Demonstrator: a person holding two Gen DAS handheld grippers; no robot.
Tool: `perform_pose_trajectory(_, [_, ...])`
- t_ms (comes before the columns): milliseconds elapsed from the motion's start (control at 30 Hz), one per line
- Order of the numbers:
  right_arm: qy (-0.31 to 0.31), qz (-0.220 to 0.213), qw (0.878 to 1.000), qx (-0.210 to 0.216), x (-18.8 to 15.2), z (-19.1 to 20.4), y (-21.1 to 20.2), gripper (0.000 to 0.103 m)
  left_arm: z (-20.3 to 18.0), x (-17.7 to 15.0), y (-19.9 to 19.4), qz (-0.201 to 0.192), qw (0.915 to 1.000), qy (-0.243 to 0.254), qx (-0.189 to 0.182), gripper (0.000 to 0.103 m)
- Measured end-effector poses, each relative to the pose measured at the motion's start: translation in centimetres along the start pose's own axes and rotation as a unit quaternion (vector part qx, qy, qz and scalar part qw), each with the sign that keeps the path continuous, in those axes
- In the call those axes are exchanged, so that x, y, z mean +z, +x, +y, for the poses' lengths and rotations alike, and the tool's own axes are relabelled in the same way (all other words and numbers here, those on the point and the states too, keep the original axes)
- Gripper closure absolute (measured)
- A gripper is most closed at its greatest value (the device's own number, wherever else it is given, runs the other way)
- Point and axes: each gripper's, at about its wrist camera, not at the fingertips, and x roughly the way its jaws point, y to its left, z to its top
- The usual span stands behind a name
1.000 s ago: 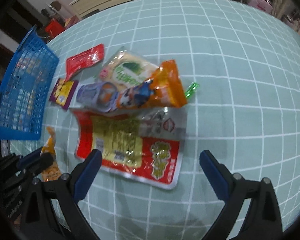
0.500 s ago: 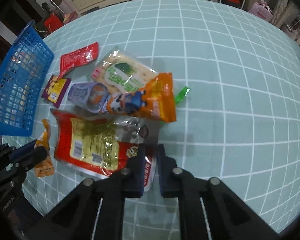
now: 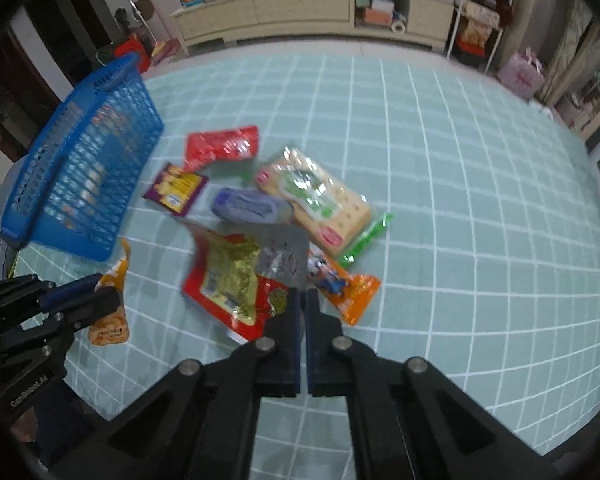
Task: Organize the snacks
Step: 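Grasp the red-and-yellow sausage pack with the right tool, then carry the snack bag and sausage pack over the blue basket with both tools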
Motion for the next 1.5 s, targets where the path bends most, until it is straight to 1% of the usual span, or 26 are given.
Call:
perform_pose_trajectory(200, [-0.012, -0.04, 0.999, -0.007, 1.3, 2.1, -3.7, 0.101, 0.8, 0.2, -3.4, -0.026, 0.9997, 0.003, 0.001, 0.089])
perform_pose_trajectory(433, [-0.03, -0.078, 0.996, -0.015, 3.5, 5.4, -6.4, 0.101, 1.7, 1.4, -7.9, -0.066, 0.9978, 0.008, 0.004, 0.089])
perform_pose_trajectory(633, [-0.043, -0.108, 0.993, -0.014, 5.4, 7.8, -8.9, 0.101, 3.5, 2.5, -11.7, -0.096, 0.9954, 0.002, 0.008, 0.089])
perform_pose_trajectory(933, [-0.077, -0.161, 0.984, 0.002, 8.9, 13.1, -13.3, 0.101, 7.2, 4.5, -16.8, -0.131, 0.9909, -0.018, 0.024, 0.089])
perform_pose_trajectory(1033, [-0.096, -0.175, 0.98, 0.011, 9.9, 15.4, -14.2, 0.101, 8.3, 4.8, -18.4, -0.142, 0.989, -0.02, 0.038, 0.089])
perform_pose_trajectory(1167, [-0.109, -0.185, 0.976, 0.031, 10.3, 17.7, -14.7, 0.101, 10.0, 4.9, -19.9, -0.153, 0.9867, -0.026, 0.047, 0.089])
perform_pose_trajectory(1300, [-0.123, -0.177, 0.975, 0.048, 10.5, 20.1, -13.7, 0.101, 11.6, 4.5, -20.3, -0.154, 0.9858, -0.039, 0.053, 0.089])
perform_pose_trajectory(1400, [-0.133, -0.16, 0.977, 0.052, 10.4, 21.7, -11.9, 0.101, 12.6, 3.7, -19.3, -0.146, 0.9867, -0.049, 0.053, 0.089])
perform_pose_trajectory(1500, [-0.133, -0.13, 0.98, 0.065, 10.1, 22.8, -9.6, 0.101, 13.7, 2.6, -17.7, -0.129, 0.9882, -0.061, 0.054, 0.089])
